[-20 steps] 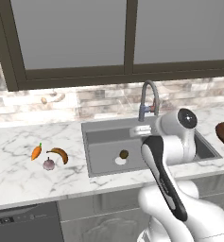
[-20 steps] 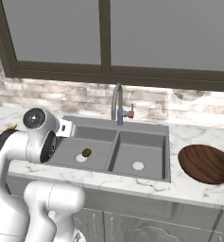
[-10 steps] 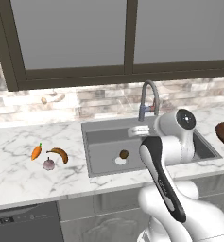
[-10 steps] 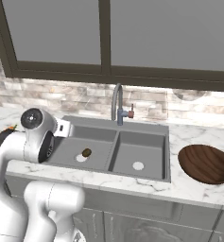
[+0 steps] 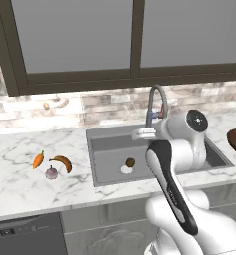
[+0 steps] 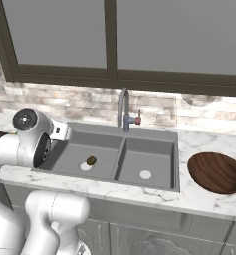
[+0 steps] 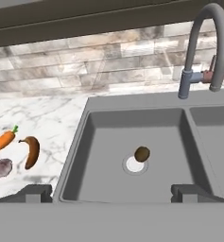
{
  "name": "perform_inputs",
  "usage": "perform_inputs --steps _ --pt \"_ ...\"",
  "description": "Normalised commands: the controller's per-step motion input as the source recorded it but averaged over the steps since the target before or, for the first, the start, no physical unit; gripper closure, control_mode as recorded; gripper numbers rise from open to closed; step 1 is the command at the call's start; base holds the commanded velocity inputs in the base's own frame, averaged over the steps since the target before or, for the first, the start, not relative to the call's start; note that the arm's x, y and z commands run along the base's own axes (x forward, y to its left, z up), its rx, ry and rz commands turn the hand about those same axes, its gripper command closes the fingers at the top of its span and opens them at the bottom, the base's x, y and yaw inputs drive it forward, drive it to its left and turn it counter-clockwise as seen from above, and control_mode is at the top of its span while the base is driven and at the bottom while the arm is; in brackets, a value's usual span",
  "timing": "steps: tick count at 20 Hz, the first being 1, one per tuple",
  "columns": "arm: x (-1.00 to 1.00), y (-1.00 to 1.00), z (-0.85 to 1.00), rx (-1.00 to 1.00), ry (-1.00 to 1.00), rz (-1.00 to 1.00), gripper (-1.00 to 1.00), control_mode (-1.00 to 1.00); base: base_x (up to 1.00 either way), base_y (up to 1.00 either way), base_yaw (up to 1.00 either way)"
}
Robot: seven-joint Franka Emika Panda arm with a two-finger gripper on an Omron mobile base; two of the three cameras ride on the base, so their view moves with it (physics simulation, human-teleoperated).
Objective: There is a mixed pile of frozen fruits and vegetables on the counter. Locate all the frozen vegetables and place the items in a bowl on the counter. Take all the frozen fruits and defrost them in a running sink.
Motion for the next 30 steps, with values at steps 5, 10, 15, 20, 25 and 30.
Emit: perform_inputs --steps 5,10,15,20,25,30 --pt "-0.13 0.17 0.10 0.00 0.00 0.03 -1.00 -1.00 0.00 0.00 0.00" --pt "-0.12 0.21 0.01 0.00 -0.01 0.02 -1.00 -1.00 0.00 0.00 0.00" --pt "-0.18 0.19 0.00 0.00 -0.06 0.02 -1.00 -1.00 0.00 0.00 0.00" --pt "0.00 0.45 0.18 0.00 -0.06 0.02 -1.00 -1.00 0.00 0.00 0.00" --pt "0.00 0.46 0.20 0.00 0.00 0.06 -1.00 -1.00 0.00 0.00 0.00" --pt "0.00 0.26 0.19 0.00 0.00 0.10 -1.00 -1.00 0.00 0.00 0.00"
